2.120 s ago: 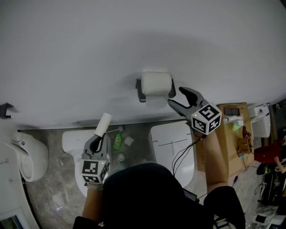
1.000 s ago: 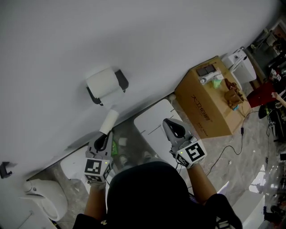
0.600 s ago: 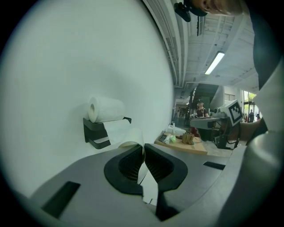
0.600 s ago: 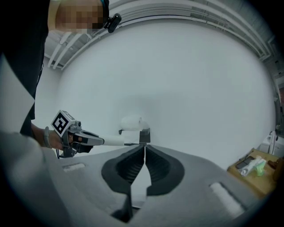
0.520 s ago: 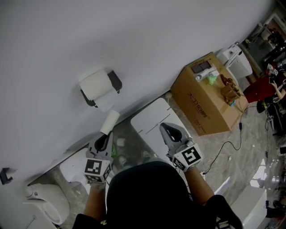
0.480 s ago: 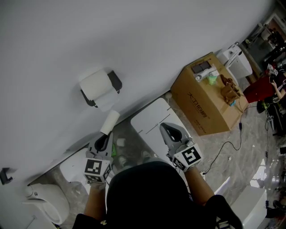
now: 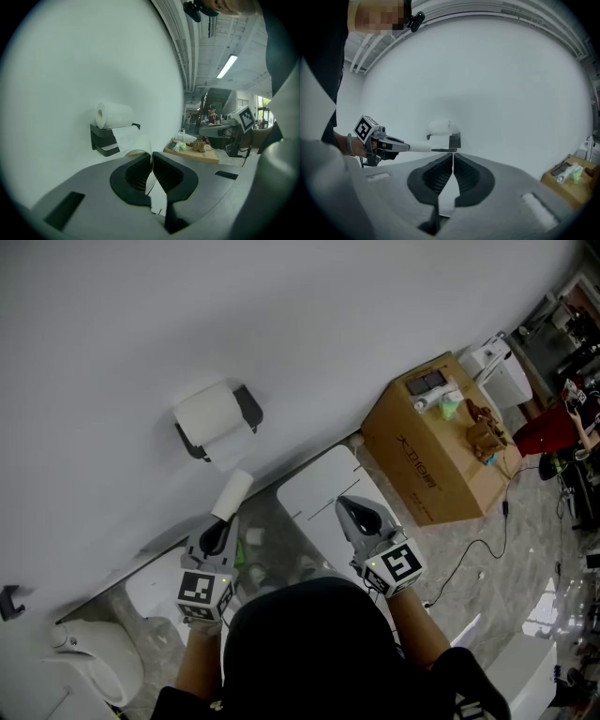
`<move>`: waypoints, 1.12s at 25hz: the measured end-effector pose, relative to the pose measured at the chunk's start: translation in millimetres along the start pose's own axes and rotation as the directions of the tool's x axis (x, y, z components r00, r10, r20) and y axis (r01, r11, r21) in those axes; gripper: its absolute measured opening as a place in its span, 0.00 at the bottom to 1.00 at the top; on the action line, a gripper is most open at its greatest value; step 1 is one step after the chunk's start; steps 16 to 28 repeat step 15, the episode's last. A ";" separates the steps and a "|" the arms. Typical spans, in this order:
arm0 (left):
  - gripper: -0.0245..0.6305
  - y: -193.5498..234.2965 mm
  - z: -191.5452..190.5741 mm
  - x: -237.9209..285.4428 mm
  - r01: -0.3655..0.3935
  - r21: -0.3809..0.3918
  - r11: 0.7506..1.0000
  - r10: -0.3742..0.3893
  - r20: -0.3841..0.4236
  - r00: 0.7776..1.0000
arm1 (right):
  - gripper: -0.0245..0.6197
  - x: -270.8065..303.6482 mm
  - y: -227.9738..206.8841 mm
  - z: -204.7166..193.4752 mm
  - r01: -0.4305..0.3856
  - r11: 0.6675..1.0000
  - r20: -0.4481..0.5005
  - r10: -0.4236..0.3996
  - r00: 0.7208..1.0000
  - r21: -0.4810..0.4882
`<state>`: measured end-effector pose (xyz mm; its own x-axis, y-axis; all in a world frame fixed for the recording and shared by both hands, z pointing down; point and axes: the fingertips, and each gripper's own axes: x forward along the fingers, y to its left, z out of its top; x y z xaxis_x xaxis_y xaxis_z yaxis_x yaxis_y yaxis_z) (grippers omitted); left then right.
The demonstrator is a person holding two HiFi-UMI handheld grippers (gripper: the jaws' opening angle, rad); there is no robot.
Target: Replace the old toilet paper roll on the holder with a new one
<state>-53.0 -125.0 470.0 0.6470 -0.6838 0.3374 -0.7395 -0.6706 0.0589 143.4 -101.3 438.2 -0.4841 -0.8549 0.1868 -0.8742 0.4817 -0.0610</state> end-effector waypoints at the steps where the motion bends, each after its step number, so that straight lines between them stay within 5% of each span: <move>1: 0.08 0.7 0.0 -0.7 -0.002 -0.001 1.000 0.002 0.000 1.000 | 0.04 1.1 0.7 0.4 -0.002 1.000 0.002 0.002 1.000 0.001; 28: 0.08 10.2 -8.2 -9.0 -0.023 0.004 1.000 0.023 -0.017 1.000 | 0.04 11.0 9.7 -5.7 -0.023 1.000 -0.015 0.023 1.000 0.009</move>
